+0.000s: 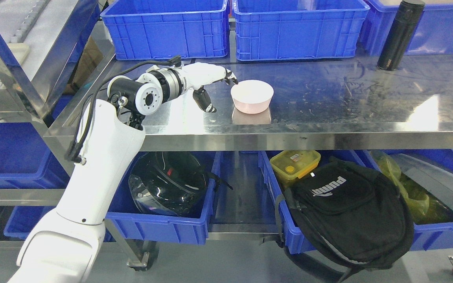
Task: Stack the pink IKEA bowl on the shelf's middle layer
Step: 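Hook the left hand fingers over the pink bowl's rim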
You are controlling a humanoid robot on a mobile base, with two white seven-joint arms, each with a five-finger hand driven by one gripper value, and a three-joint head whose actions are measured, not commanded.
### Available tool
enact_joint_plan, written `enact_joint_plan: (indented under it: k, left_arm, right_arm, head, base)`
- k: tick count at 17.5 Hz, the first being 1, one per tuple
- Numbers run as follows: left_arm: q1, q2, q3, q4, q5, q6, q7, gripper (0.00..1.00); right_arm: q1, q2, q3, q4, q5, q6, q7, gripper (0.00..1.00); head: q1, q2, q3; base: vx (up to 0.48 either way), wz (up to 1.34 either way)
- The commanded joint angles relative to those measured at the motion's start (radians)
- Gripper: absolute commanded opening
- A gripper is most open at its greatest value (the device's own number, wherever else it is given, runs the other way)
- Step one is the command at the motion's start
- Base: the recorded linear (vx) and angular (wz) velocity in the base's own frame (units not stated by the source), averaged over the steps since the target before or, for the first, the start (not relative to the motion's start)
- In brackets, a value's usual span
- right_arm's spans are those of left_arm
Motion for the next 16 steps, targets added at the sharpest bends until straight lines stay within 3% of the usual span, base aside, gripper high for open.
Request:
enact_joint_plan:
  k: [1, 5, 10, 16]
  left_arm:
    - [-0.041, -0.071, -0.120, 0.152, -0.053, -0.003, -0.002, 0.61]
    - [-0.041, -0.074, -0.113, 0.178, -0.080, -0.006, 0.003, 0.55]
    - [-0.053, -0.146, -0.108, 0.270, -0.083, -0.037, 0.052, 0.55]
    - [-0.111, -0.167, -0.108, 0.315, -0.084, -0.059, 0.090, 0.55]
  right_arm:
    - [0.021, -0.017, 0.000, -0.017, 0.000, 0.000, 0.001, 1.00]
    - [0.021, -0.017, 0.000, -0.017, 0.000, 0.000, 0.001, 1.00]
    - [0.021, -0.017, 0.000, -0.017, 0.000, 0.000, 0.001, 1.00]
    - [0.021, -0.017, 0.000, -0.017, 0.000, 0.000, 0.001, 1.00]
  head:
    - [0.0000, 0.000, 0.000]
    - [0.0000, 0.000, 0.000]
    - [0.0000, 0.000, 0.000]
    - [0.0000, 0.000, 0.000]
  base:
    - [0.000, 0.00]
    - [0.000, 0.00]
    - [0.000, 0.00]
    - [0.000, 0.00]
